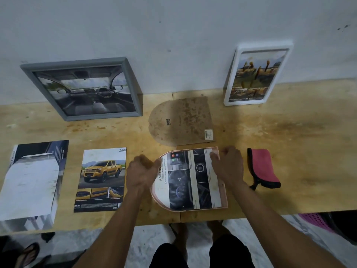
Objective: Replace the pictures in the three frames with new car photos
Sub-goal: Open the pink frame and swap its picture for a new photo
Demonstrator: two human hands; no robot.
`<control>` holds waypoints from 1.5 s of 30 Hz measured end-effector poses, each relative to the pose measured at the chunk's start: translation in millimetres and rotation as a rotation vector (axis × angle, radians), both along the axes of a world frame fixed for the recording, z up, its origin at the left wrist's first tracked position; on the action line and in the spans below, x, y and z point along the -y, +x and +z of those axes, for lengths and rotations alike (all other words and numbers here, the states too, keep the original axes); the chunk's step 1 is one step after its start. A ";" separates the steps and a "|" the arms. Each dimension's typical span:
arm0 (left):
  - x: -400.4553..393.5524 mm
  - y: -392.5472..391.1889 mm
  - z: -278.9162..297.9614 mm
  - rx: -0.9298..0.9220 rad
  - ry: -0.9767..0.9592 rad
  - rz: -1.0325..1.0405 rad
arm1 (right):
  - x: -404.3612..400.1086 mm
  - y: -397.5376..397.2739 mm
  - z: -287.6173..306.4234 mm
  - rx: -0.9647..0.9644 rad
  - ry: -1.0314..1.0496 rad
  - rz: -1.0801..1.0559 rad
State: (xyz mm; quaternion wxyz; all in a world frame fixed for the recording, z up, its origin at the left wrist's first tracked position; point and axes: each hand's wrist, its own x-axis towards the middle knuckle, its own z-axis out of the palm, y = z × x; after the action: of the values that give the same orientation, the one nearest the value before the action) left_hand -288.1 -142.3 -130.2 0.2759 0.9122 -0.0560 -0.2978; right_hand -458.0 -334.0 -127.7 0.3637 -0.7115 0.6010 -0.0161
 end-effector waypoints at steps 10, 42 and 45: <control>85.5 73.9 -18.2 -0.062 -0.142 0.159 | 49.1 74.1 -13.9 0.138 0.025 0.022; -22.9 -67.2 11.2 -0.001 -0.151 0.149 | -26.9 -79.4 30.2 0.480 0.450 -0.183; -34.7 -73.9 -3.2 0.171 0.015 0.073 | -22.0 -96.1 20.9 0.478 0.419 -0.172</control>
State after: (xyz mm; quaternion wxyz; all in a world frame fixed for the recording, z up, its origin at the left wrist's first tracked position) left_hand -362.1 -107.6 -133.4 0.2740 0.9377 -0.0438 -0.2090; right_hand -554.2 -312.0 -106.8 0.6303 -0.5438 0.5468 -0.0894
